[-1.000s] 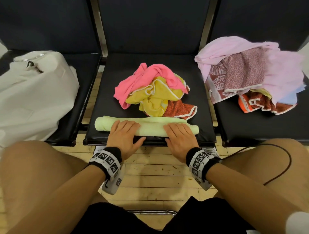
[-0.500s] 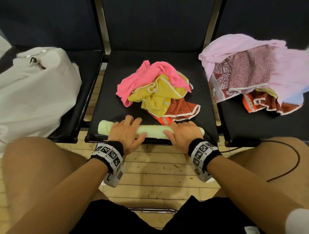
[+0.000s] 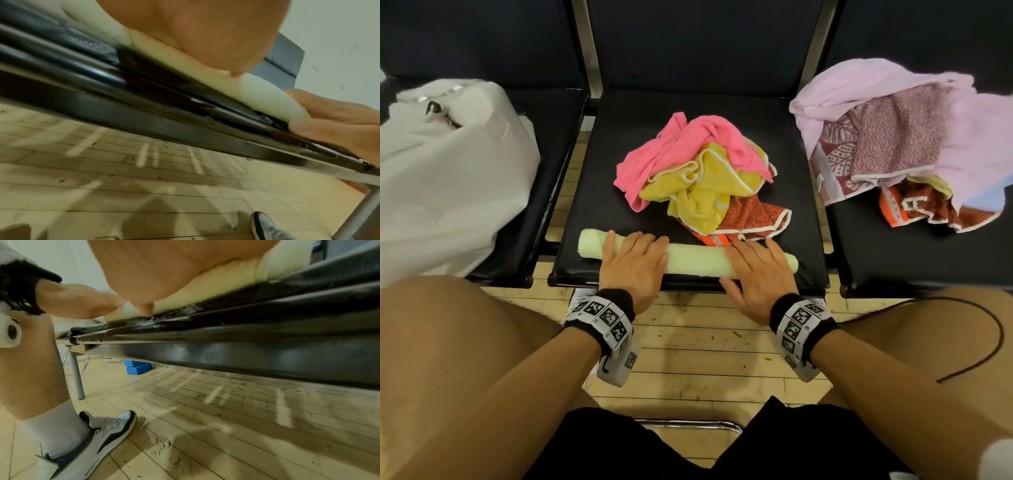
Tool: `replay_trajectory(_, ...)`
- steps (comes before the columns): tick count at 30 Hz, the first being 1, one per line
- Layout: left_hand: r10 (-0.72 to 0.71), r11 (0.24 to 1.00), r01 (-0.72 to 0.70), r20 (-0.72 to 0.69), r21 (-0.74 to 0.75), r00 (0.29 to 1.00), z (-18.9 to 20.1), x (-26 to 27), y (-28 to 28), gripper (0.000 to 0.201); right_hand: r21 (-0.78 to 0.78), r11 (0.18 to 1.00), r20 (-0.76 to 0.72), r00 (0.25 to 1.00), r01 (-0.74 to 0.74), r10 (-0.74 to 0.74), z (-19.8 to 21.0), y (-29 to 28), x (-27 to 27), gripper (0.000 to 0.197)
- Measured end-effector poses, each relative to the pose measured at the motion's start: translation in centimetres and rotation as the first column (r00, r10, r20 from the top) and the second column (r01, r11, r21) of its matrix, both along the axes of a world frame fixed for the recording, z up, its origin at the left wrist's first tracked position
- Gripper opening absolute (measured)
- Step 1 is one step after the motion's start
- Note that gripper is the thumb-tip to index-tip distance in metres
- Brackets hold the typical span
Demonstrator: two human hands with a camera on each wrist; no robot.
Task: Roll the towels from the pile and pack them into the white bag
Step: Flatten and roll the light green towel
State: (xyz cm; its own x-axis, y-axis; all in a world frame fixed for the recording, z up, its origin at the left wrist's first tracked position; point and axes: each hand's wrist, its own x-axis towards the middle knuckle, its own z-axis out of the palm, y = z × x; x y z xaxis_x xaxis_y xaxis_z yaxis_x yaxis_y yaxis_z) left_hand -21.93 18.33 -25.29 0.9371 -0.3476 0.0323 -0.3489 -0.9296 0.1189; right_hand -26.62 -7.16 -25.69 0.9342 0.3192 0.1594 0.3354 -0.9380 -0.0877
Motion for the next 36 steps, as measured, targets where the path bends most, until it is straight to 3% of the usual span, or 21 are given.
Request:
replay_trajectory(2,-0.007,1.000,0.009,-0.079,0.026,0.997,-0.3,0.3,0.6,0.062,-0.091,0.995,-0.043,0.998,0.042,-0.046,0.0,0.1,-0.3,0.071)
replay_trajectory(5,-0.035,0.996,0.043,-0.105,0.073,0.994,-0.2,0.6,0.9,0.078,-0.108,0.991,-0.013,0.997,0.075,-0.077,-0.5,0.1,-0.1,0.061)
replay_trajectory(11,-0.082,0.993,0.083,-0.015,0.087,0.997,0.0,1.2,1.6,0.060,-0.162,0.987,0.053,0.998,-0.014,0.023,-0.5,-0.2,0.3,0.044)
replay_trajectory(17,-0.076,0.984,0.084,-0.059,0.154,0.995,1.8,1.1,2.1,0.039,-0.135,0.988,0.069,0.994,-0.081,0.091,0.9,-0.3,0.5,0.056)
replay_trajectory(19,-0.070,0.986,0.077,-0.051,0.147,0.996,2.7,1.4,2.4,0.039,-0.130,0.987,0.066,0.992,-0.093,0.103,2.0,-0.4,1.2,0.062)
replay_trajectory(28,-0.021,0.997,0.013,0.103,0.080,0.995,9.5,4.0,6.3,0.041,-0.172,0.968,0.240,0.945,-0.185,0.223,9.5,2.9,6.9,0.048)
replay_trajectory(36,0.141,0.988,-0.148,0.145,0.039,0.979,16.3,7.3,12.2,0.036,-0.274,0.930,0.234,0.920,-0.246,0.313,18.2,9.2,12.7,0.051)
